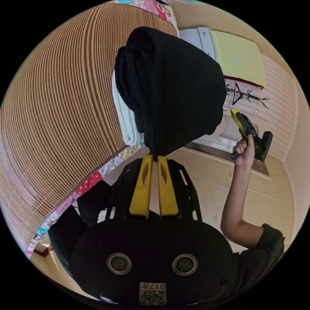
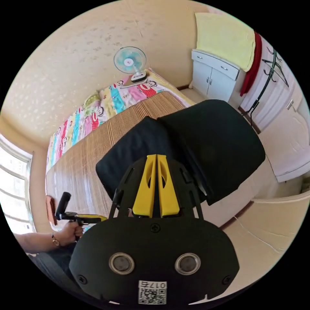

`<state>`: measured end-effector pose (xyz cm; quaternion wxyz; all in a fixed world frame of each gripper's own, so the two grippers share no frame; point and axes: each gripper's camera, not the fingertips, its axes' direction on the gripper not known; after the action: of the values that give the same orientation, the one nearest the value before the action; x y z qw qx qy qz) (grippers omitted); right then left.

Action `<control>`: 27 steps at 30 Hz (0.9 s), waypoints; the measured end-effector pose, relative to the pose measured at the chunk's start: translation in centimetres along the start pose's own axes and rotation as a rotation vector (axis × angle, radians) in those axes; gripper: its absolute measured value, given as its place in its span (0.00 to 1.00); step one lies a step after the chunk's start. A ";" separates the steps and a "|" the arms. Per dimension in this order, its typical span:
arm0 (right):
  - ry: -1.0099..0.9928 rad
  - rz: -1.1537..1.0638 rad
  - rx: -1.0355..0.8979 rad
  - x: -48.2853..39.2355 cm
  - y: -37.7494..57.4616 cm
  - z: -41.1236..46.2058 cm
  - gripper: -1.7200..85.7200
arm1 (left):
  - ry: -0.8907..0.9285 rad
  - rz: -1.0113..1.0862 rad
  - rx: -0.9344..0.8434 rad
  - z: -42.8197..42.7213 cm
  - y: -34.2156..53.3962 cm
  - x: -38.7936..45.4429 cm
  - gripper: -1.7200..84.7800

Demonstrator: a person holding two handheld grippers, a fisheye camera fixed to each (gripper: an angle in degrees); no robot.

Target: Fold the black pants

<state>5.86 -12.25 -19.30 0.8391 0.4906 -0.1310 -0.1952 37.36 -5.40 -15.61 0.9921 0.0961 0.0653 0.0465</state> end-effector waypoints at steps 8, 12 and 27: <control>0.057 0.073 -0.133 3.1 2.4 10.8 0.03 | -0.211 -0.470 0.053 -7.6 10.1 -15.3 0.06; -0.268 0.398 -0.130 7.8 4.5 8.8 0.02 | -0.103 -0.899 0.232 -12.0 20.1 -22.1 0.06; -1.017 0.273 -0.397 -17.7 19.8 15.4 0.02 | 0.079 -1.083 0.389 -12.3 34.4 -30.7 0.08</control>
<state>-12.26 -7.30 5.01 0.7643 0.1459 -0.5419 -0.3177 2.61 27.26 -17.14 0.8353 0.2280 0.1497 -0.4774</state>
